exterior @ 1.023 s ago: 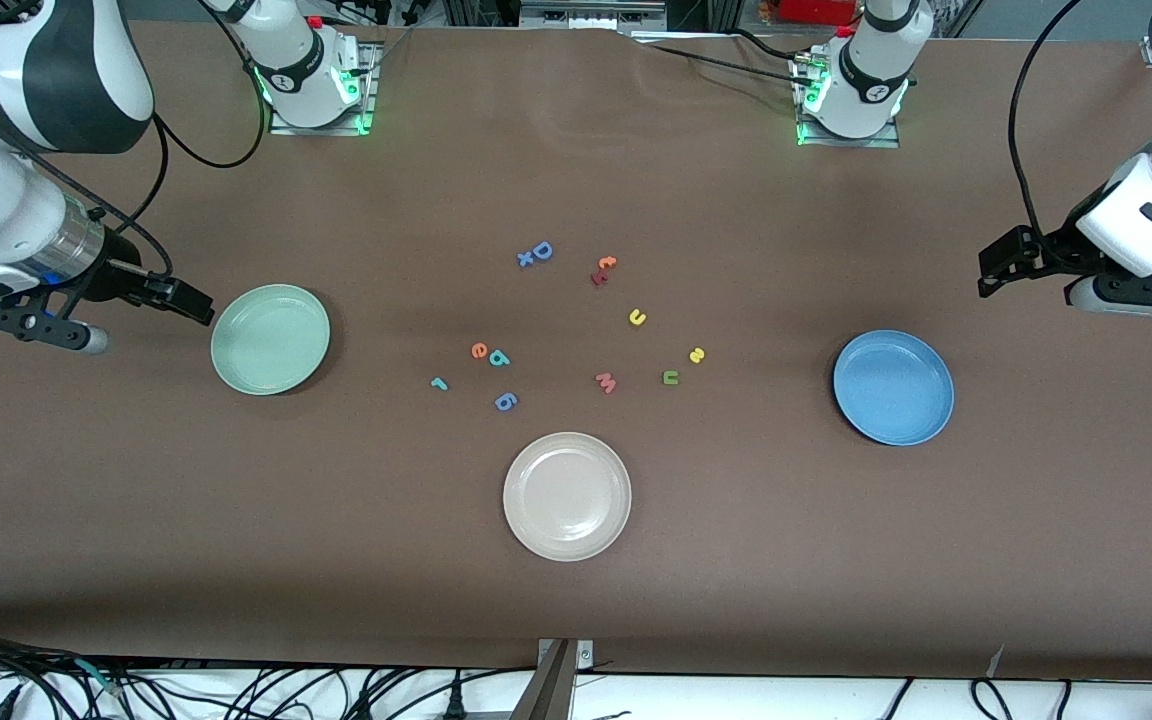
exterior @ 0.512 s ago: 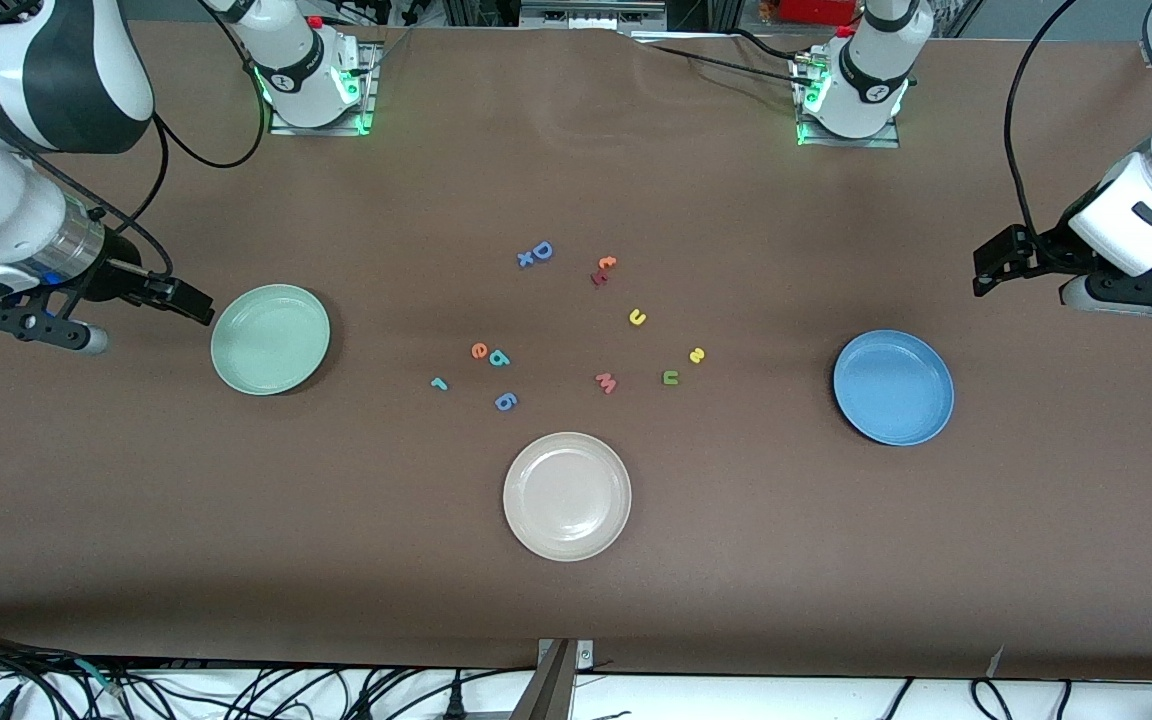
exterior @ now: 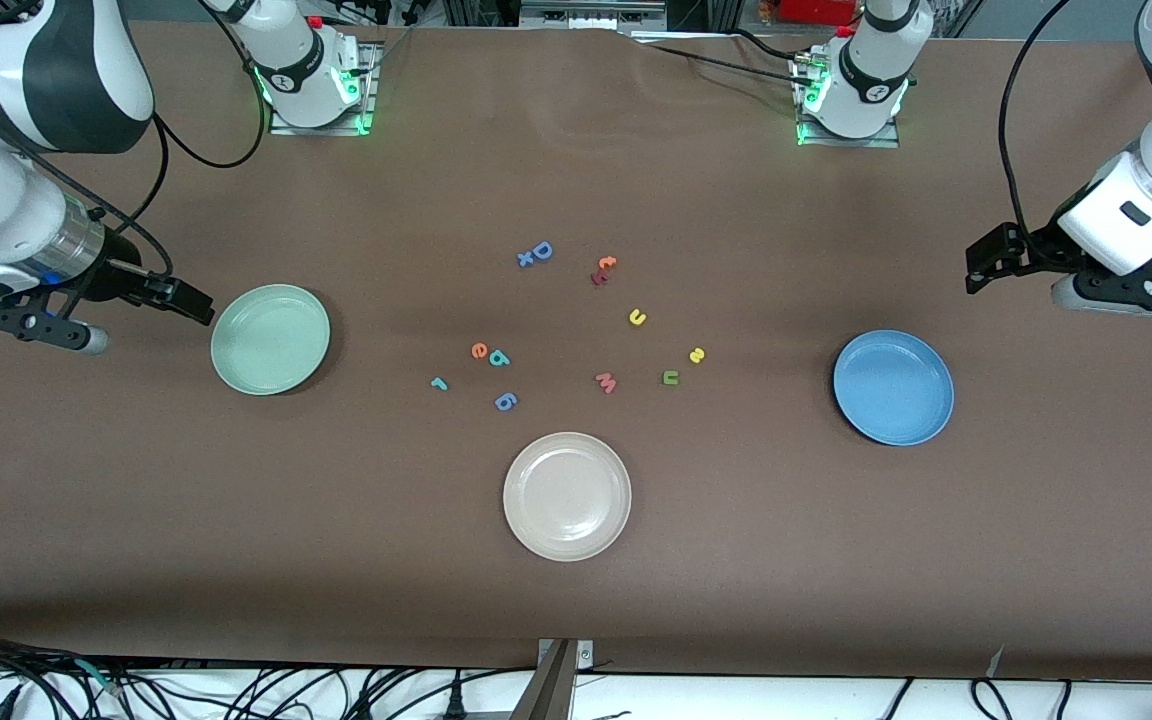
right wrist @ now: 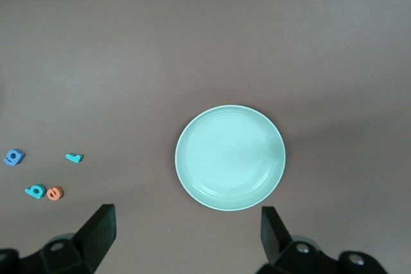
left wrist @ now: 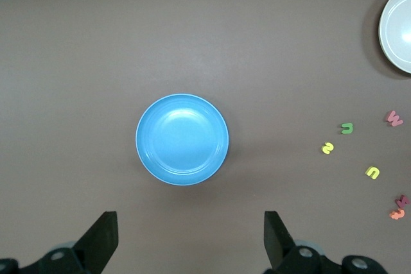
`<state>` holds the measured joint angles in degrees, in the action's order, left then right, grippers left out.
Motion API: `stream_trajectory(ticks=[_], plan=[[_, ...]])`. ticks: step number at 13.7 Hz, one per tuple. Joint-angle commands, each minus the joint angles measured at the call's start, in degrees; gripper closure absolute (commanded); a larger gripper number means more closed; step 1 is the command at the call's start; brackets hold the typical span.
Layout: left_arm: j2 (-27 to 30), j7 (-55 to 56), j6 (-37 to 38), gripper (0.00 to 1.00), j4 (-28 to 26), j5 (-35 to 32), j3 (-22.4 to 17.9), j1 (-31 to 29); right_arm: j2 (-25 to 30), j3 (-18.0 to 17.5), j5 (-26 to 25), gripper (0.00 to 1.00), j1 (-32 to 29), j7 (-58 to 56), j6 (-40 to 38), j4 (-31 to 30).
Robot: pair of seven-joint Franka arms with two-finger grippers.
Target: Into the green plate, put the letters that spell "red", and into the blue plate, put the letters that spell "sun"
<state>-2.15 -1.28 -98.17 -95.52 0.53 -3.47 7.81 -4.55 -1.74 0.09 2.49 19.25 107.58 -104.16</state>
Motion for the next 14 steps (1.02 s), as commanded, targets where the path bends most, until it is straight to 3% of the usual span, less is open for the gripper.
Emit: stream_trajectory(ticks=[1,9,14], plan=[[-0.4,-0.12,0.79,0.0,0.6,-0.18,0.57,0.1,1.47,-0.02,0.27,0.0,0.15,0.62,-0.36,-0.96],[-2.85,0.49,0.7,0.0,0.69,1.3,3.11,0.19,1.39,-0.11,0.27,0.0,0.15,2.2,-0.36,-1.05],[-10.14,0.49,-1.49,0.0,0.6,4.92,4.17,2.29,1.39,-0.2,0.27,0.0,0.15,2.2,-0.36,-1.31]])
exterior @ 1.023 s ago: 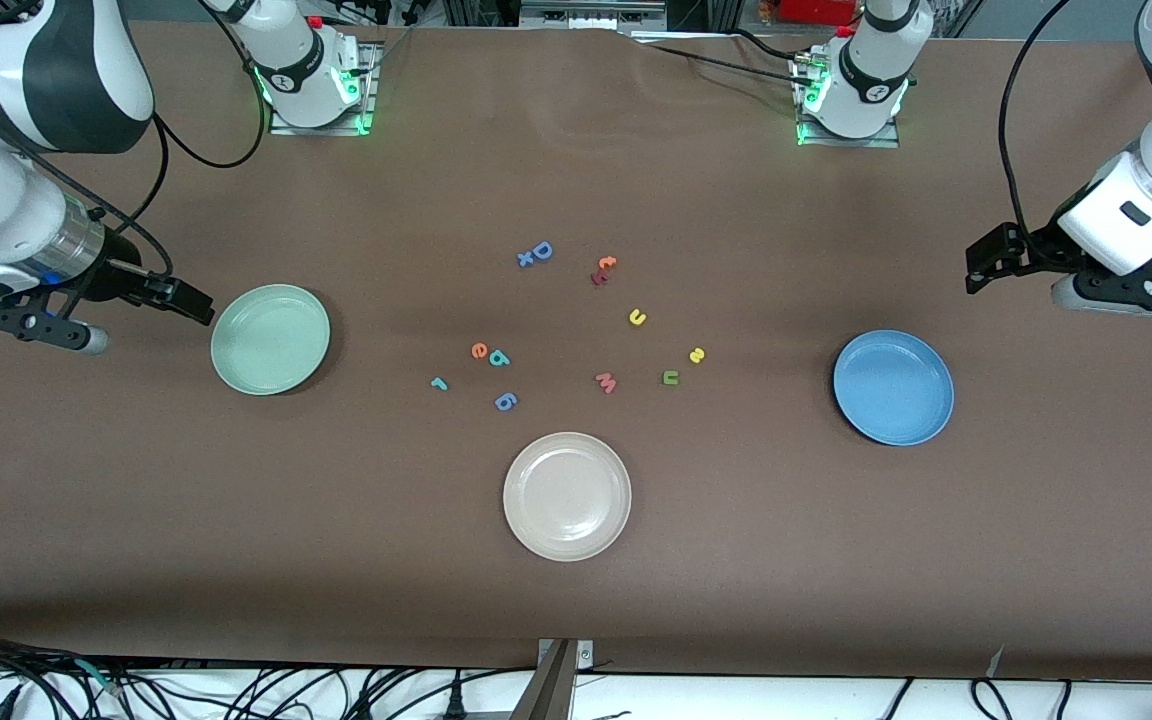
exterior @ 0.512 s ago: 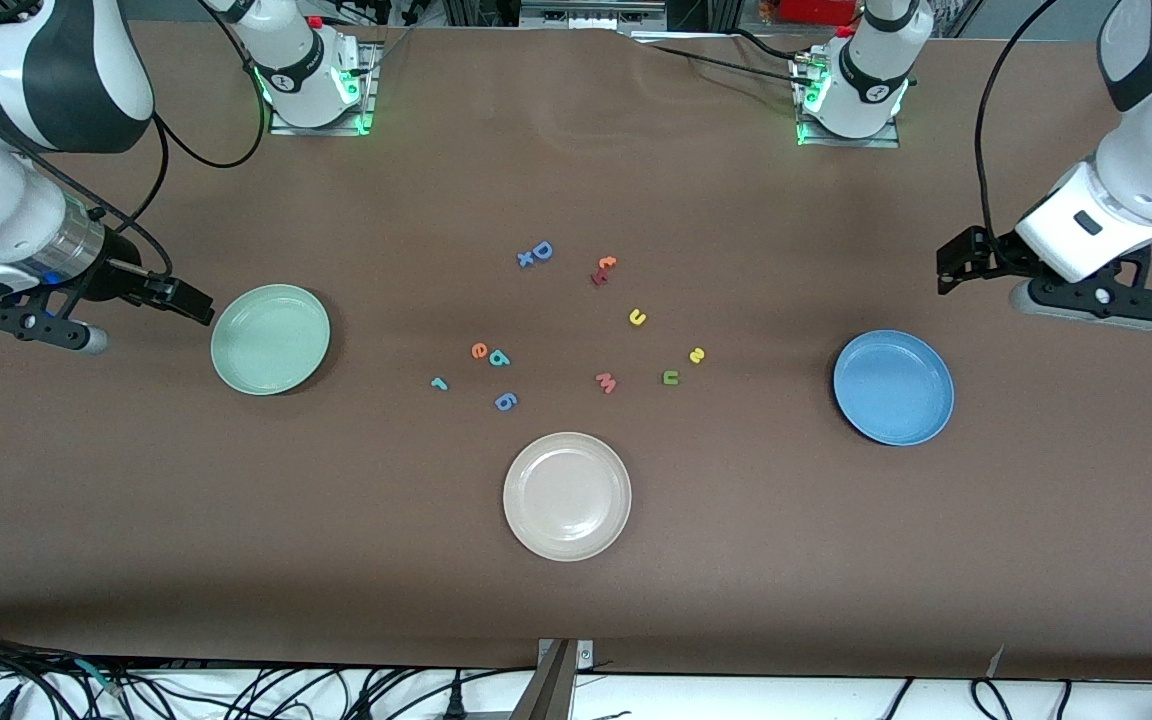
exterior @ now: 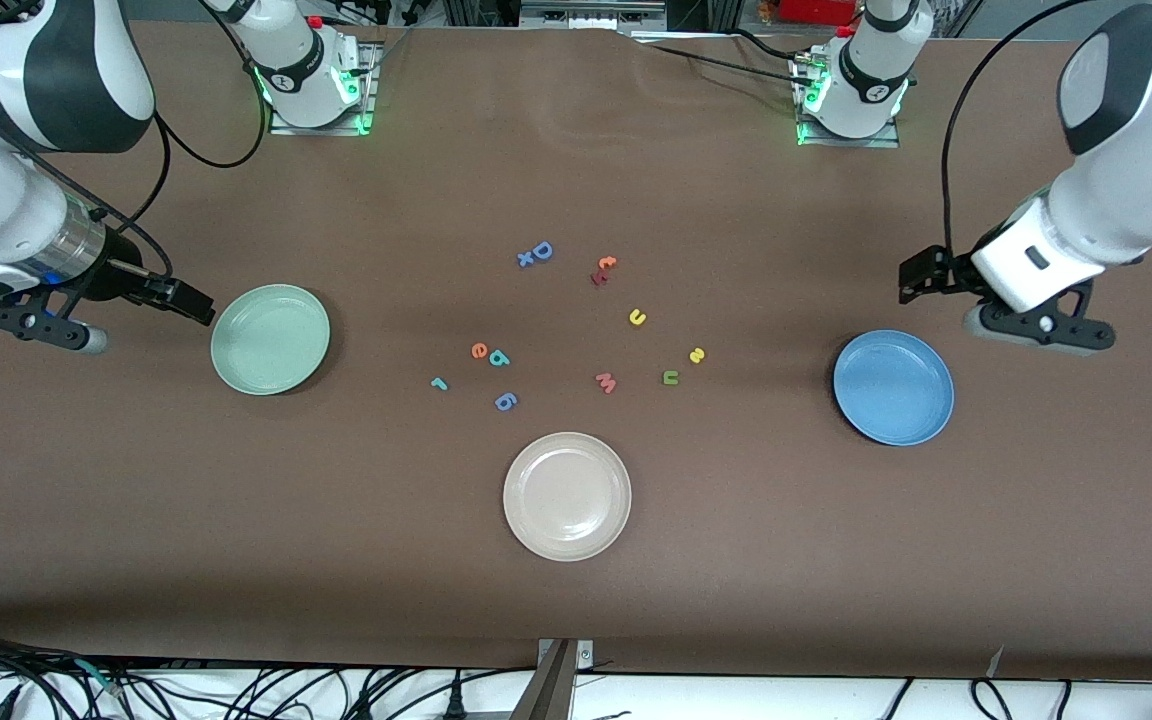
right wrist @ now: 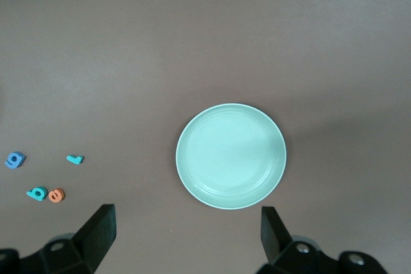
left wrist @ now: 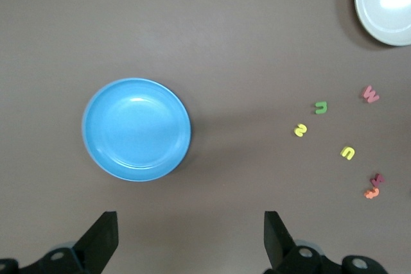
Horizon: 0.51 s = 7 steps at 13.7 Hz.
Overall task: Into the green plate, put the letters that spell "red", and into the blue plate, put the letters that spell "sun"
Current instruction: 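Move the left gripper toward the letters while the right gripper reaches too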
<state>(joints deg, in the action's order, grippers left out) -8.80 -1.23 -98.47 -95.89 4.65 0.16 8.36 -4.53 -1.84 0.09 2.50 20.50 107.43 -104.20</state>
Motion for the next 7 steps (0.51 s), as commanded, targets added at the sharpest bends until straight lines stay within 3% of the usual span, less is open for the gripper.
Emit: stream_trajectory(ticks=[1,7], plan=[[-4.03,0.52,-1.37,0.0,0.97,0.71,0.54,2.27,1.37,-0.09,0.26,0.0,0.13,0.94,-0.21,-1.27],[-10.09,5.7,-6.38,0.0,-0.09,0.27,0.81,6.58,1.02,-0.35,0.26,0.0,0.48,4.0,-0.29,-1.62]])
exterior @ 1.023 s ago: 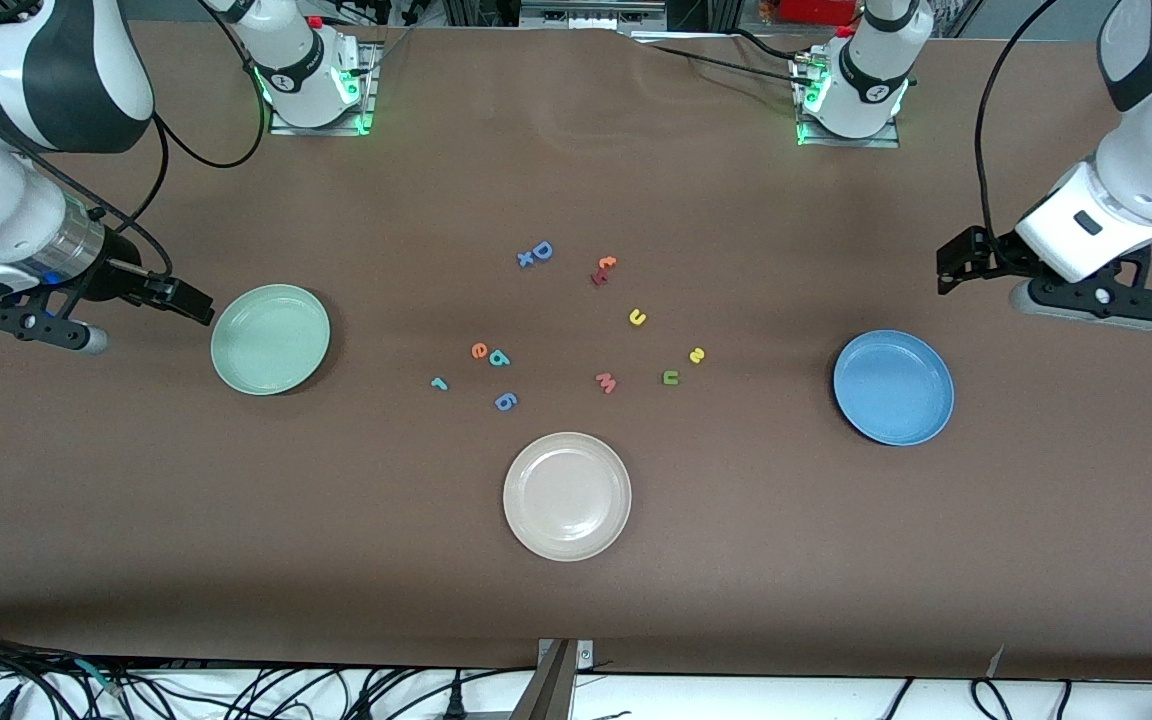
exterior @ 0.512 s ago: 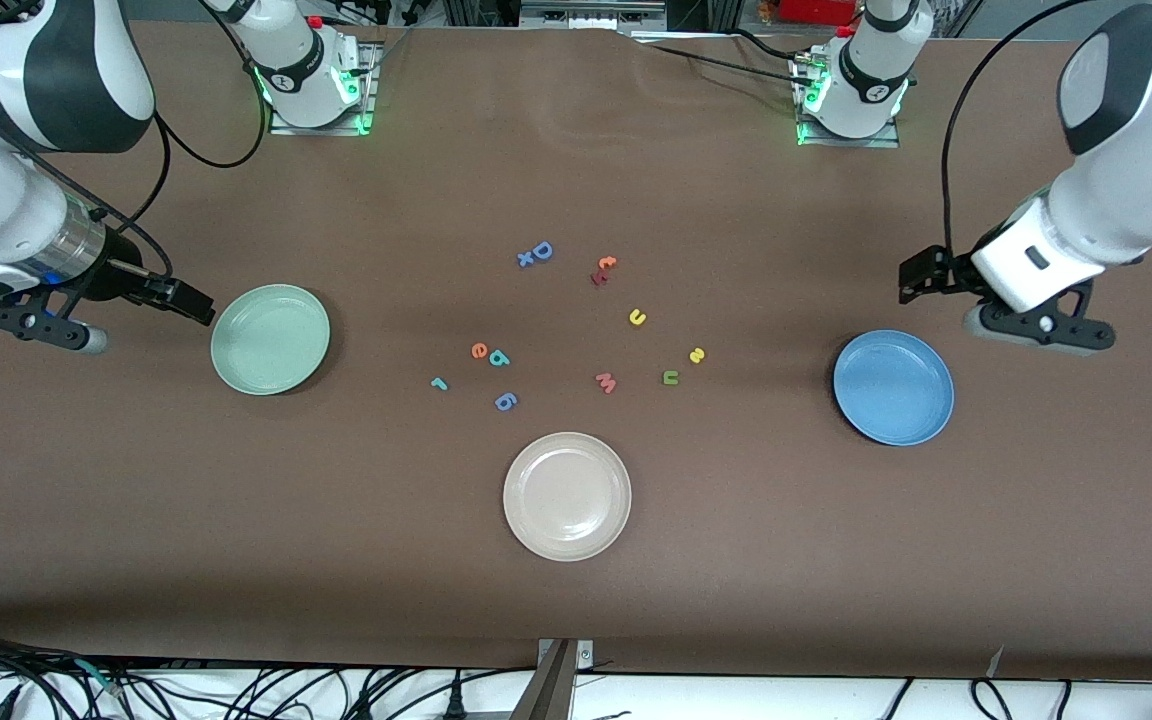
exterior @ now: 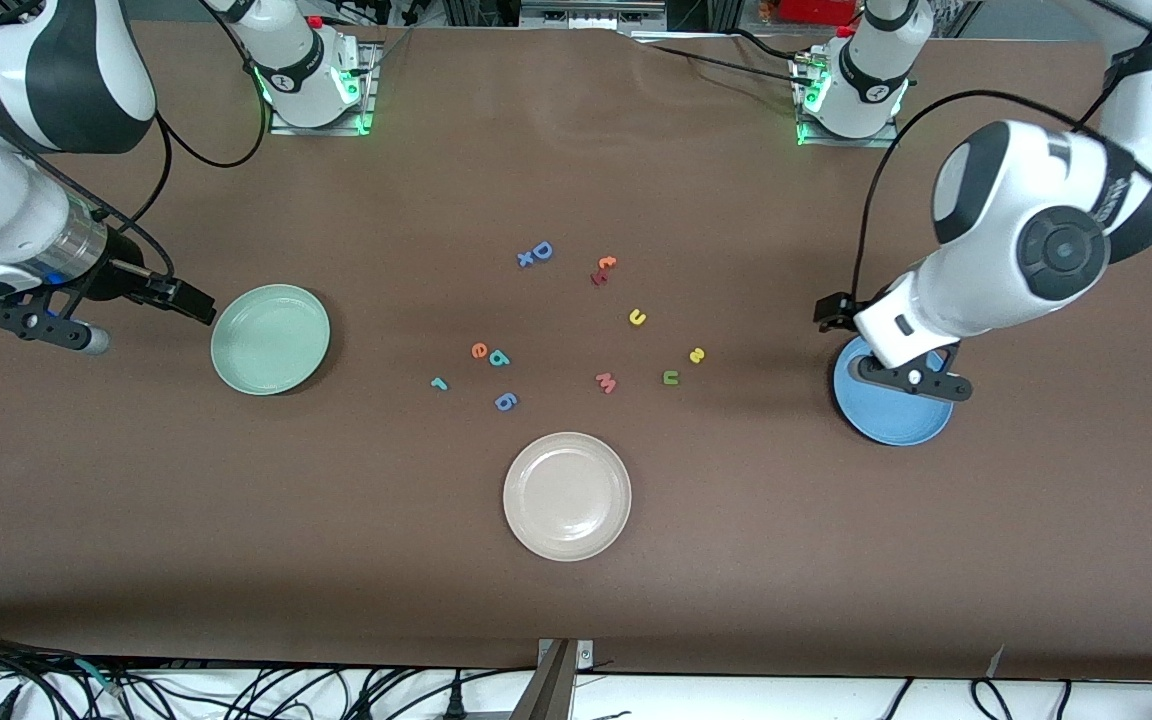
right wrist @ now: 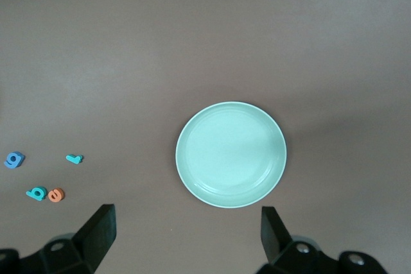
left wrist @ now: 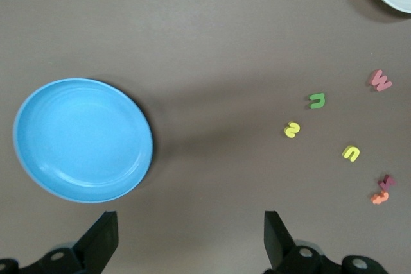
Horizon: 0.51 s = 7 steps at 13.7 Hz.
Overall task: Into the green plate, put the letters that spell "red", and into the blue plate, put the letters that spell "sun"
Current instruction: 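Move the left gripper toward the letters while the right gripper reaches too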
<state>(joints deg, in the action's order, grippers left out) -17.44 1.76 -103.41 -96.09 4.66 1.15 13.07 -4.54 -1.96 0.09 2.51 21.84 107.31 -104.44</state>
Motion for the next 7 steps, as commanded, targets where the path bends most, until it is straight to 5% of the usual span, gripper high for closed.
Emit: stream_trajectory(ticks=[1,7], plan=[[-1.72,3.07,-2.05,0.0,-0.14,-0.87,-0.1,2.3,0.85,-0.32,0.27,0.0,1.26,4.33,-0.17,-1.3],[-1.9,5.69,-12.4,0.0,-8.13,-1.14,0.17,4.68,-2.13,-0.33,0.27,0.0,7.06,13.82,2.1,-0.94]])
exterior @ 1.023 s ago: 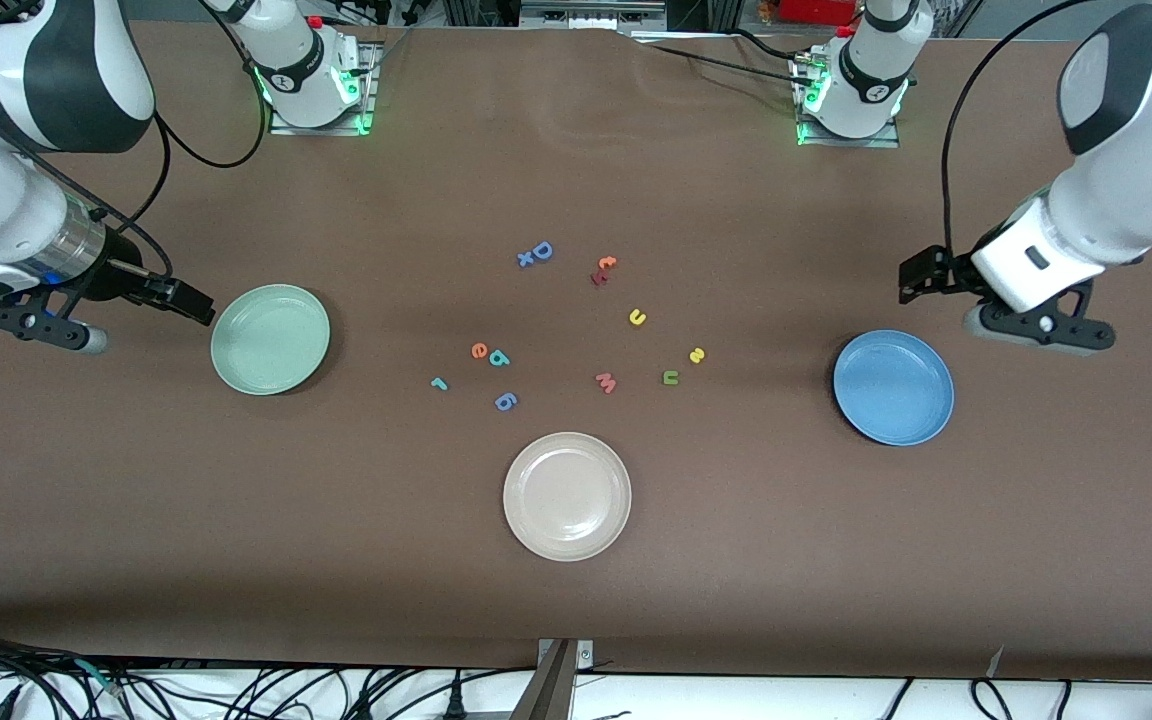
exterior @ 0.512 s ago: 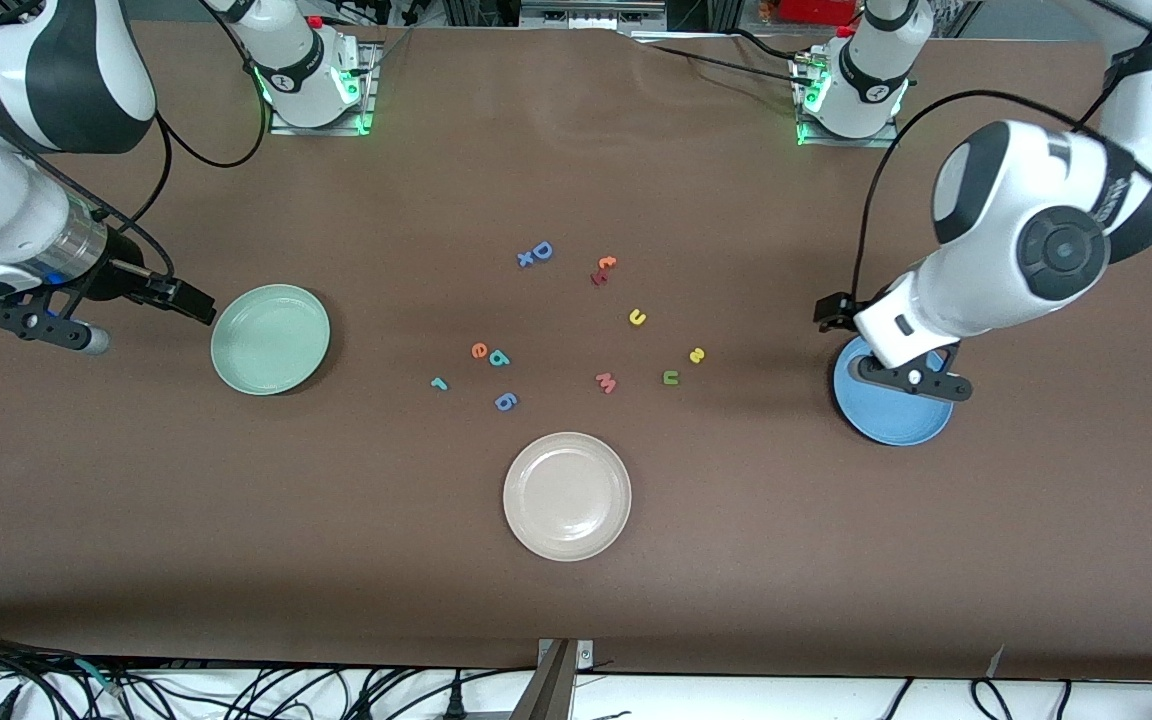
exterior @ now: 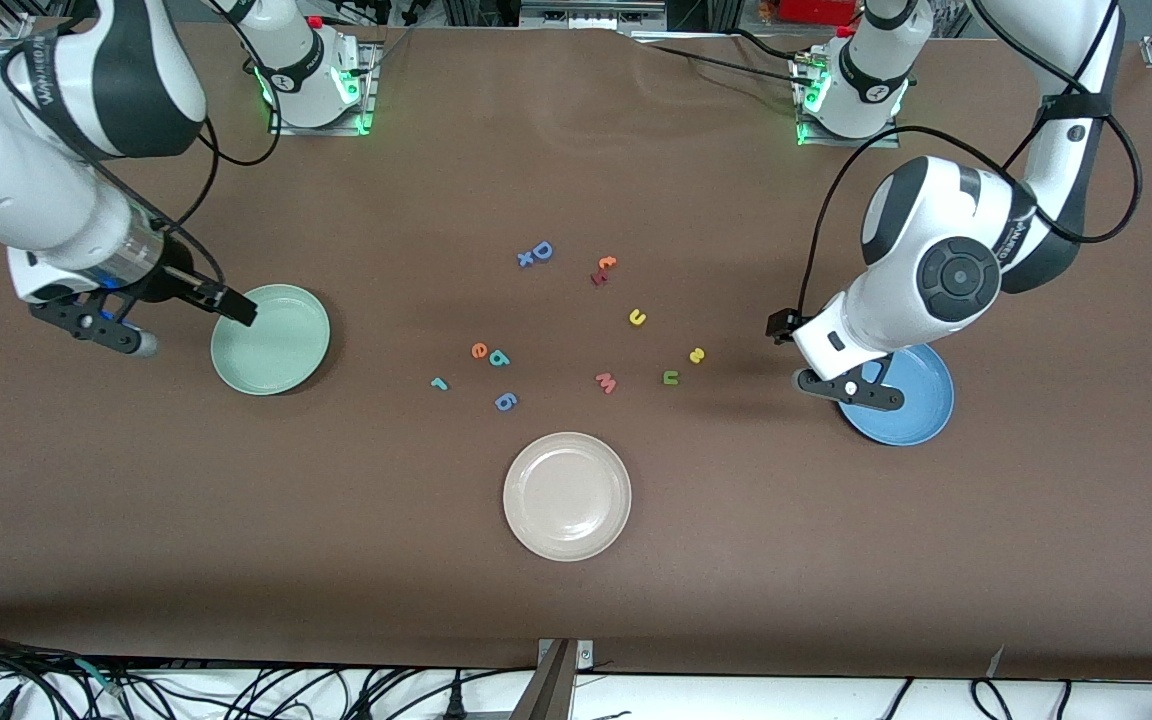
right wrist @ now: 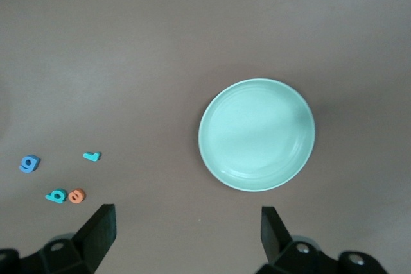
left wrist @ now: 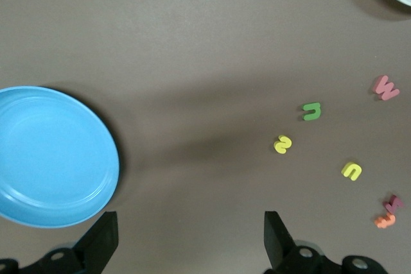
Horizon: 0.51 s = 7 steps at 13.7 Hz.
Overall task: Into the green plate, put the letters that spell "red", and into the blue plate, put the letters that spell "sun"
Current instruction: 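Move the left gripper toward the letters while the right gripper reaches too, then grasp the yellow 2 and cyan l with the left and right grippers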
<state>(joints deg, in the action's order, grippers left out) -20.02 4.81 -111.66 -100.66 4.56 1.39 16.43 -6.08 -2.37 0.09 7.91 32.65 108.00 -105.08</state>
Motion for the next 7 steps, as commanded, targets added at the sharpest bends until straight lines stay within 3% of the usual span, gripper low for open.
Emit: stream_trajectory(ticks=[1,3,7], plan=[[0.6,3.61,-6.96,0.0,-5.58,-1.04,-0.07,2.19,-1.47,0.08,0.35,0.0,2.98,4.6,2.29,-0.3],[-0.54,5.02,-12.15,0.0,-8.48,-0.78,0.01,3.16,-4.1,0.08,0.35,0.0,5.53,6.72,5.36,-0.3],[-3.96,11.86,-17.17,0.0,-8.76,-0.87,0.02,6.94,-11.13,0.08,0.53,0.0,10.19,7.16,13.53,-0.39]])
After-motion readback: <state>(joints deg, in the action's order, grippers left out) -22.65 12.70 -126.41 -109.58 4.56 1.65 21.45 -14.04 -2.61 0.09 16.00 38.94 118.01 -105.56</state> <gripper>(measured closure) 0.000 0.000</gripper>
